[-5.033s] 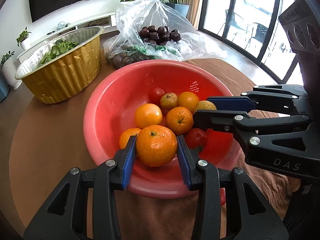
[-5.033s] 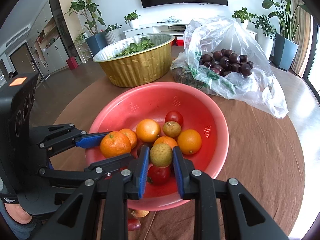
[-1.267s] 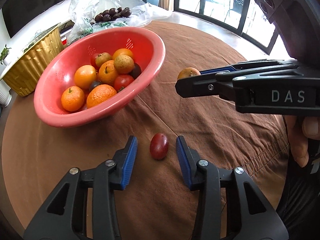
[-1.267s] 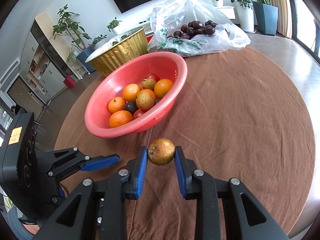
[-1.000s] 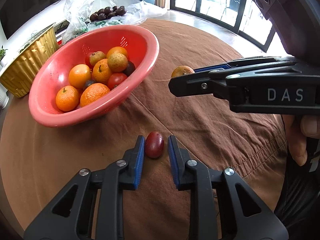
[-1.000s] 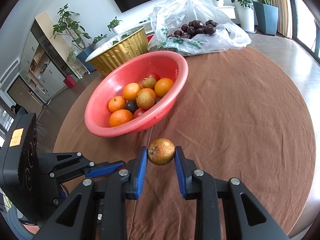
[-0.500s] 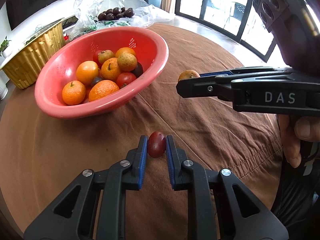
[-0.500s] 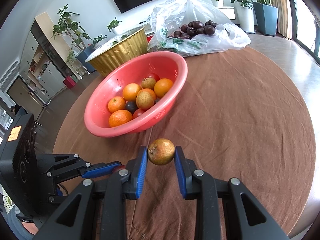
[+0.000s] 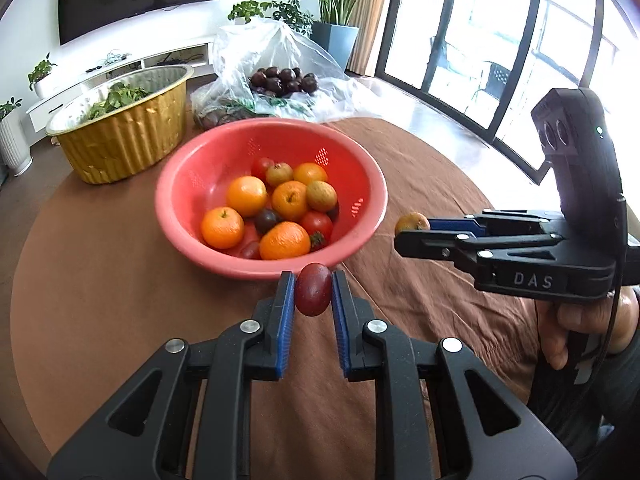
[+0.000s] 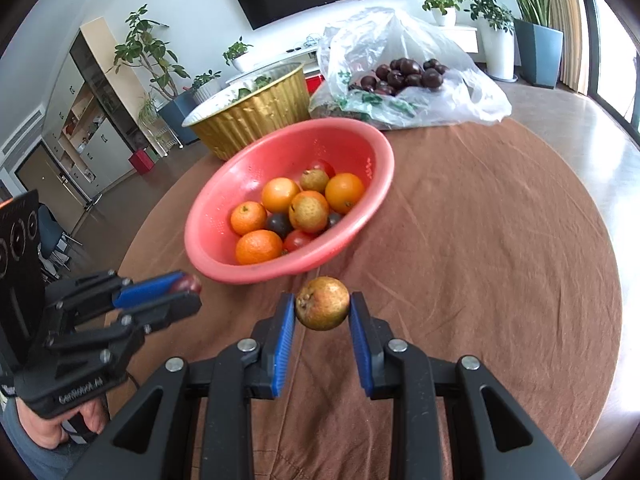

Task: Organize fruits
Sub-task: 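Carry the plum in the left tool over the bowl while the right tool carries the pear, then open the left tool over the bowl while the right tool releases the pear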

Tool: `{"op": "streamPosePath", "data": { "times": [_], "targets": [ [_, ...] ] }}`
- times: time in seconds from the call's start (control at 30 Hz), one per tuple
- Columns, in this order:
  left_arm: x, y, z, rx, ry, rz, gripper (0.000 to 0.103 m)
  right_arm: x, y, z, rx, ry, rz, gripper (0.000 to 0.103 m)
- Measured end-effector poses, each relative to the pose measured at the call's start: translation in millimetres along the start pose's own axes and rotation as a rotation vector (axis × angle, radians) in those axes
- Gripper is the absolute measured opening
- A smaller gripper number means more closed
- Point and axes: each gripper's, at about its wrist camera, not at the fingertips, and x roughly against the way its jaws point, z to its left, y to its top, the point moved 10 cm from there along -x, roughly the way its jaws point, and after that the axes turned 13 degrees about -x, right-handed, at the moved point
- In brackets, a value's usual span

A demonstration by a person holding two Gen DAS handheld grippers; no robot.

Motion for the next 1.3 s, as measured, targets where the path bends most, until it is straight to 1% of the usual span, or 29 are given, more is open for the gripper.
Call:
{"op": "streamPosePath", "data": {
  "times": [0.23, 0.4, 0.57, 0.77, 0.93, 1.2, 1.23, 1.3],
  "targets": [
    [-3, 25, 23, 0.016, 0.031, -0.024, 0.017, -1, 12, 19, 0.050, -0.007, -0.013, 0.030],
    [-19, 41, 33, 0.018, 0.049, -0.024, 0.017, -6, 26, 35, 0.103, -0.014, -0.031, 0.030],
    [-32, 50, 45, 0.025, 0.070, -0.025, 0.017, -17, 38, 48, 0.142, -0.025, -0.038, 0.030],
    [-47, 54, 60, 0.043, 0.101, -0.024, 0.017, -33, 45, 51, 0.153, -0.042, -0.026, 0.030],
    [-60, 52, 70, 0.062, 0.130, -0.013, 0.017, -49, 55, 44, 0.145, -0.065, -0.017, 0.030],
    [-69, 46, 79, 0.082, 0.157, -0.001, 0.018, -69, 67, 39, 0.155, -0.091, -0.005, 0.030],
    [-69, 45, 80, 0.083, 0.160, 0.003, 0.018, -72, 67, 39, 0.156, -0.092, -0.001, 0.030],
    [-72, 43, 84, 0.087, 0.177, 0.015, 0.027, -75, 68, 37, 0.158, -0.097, 0.003, 0.030]
  ]
}}
